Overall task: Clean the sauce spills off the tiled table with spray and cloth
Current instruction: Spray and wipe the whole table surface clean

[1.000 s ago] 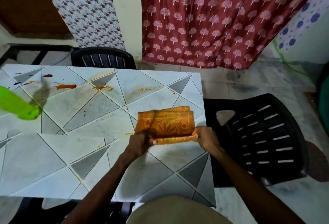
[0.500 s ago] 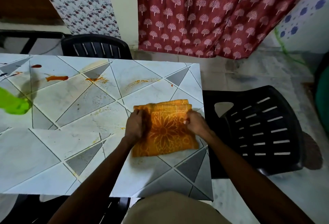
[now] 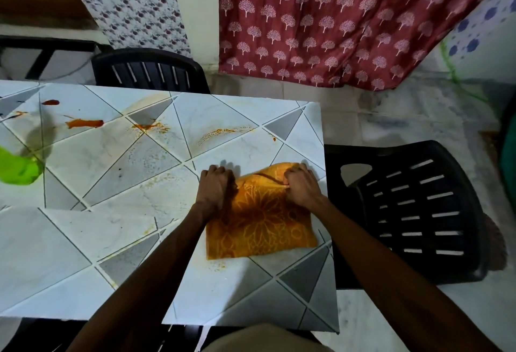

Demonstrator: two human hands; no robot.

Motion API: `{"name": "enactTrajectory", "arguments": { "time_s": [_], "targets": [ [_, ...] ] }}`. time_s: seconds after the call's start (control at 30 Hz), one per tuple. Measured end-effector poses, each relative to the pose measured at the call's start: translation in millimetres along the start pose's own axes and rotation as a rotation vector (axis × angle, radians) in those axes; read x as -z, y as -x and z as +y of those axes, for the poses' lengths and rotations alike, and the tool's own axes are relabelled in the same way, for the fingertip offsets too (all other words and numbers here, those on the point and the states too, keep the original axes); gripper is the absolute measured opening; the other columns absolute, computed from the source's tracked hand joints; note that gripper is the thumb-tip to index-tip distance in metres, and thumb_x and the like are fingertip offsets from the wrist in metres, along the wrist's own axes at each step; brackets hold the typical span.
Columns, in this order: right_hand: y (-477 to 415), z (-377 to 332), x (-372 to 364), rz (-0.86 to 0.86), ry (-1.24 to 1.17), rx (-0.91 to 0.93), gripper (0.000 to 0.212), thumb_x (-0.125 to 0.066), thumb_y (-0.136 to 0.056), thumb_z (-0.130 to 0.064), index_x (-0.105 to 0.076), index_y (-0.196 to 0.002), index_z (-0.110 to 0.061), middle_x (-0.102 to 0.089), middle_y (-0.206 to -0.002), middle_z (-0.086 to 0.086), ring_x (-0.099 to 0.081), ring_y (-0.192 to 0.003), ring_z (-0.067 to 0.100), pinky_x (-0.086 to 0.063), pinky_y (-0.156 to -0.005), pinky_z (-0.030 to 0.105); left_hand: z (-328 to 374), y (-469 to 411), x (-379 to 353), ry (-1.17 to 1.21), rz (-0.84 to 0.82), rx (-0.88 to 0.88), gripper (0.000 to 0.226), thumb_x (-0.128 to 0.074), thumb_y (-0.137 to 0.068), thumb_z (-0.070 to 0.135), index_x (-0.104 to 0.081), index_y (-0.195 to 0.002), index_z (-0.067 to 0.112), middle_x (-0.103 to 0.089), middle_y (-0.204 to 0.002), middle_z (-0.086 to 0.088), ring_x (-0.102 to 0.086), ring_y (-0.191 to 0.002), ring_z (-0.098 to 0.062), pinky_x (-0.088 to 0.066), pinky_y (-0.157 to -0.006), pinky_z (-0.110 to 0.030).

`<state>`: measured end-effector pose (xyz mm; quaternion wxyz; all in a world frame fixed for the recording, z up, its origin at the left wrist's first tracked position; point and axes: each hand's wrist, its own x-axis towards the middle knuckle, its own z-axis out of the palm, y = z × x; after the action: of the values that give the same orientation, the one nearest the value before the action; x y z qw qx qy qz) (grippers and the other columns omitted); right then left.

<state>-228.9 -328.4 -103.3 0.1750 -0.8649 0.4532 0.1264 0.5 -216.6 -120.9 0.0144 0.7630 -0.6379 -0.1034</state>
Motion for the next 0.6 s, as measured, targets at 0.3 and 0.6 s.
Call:
{"name": "enactTrajectory", "arguments": {
  "time_s": [0.3,0.6],
  "targets": [
    [37,7,9,-0.010,-0.143,0.017,0.021,-0.070,-0.084,-0.019,-0.060,-0.101,-0.024,-0.068,-0.104,0.007,-0.065,-0.095,0.030,-0.054,-0.082,0.037,0,25,15,0.187,0.190,-0.103,0.030,-0.057,-0.077,0.029,-0.058,-0.102,0.011,-0.061,-0.102,-0.011,-0.054,-0.096,-0.031,-0.041,-0.083,-0.037],
    [81,12,-6,-0.596,-0.100,0.203,0.017,-0.077,-0.078,-0.009,-0.069,-0.089,-0.019,-0.067,-0.094,0.001,-0.062,-0.087,0.019,-0.049,-0.067,0.028,7,72,14,0.363,-0.837,-0.032,0.030,-0.050,-0.102,0.034,-0.062,-0.109,0.007,-0.060,-0.101,-0.006,-0.055,-0.095,-0.020,-0.042,-0.074,-0.021]
  ]
}}
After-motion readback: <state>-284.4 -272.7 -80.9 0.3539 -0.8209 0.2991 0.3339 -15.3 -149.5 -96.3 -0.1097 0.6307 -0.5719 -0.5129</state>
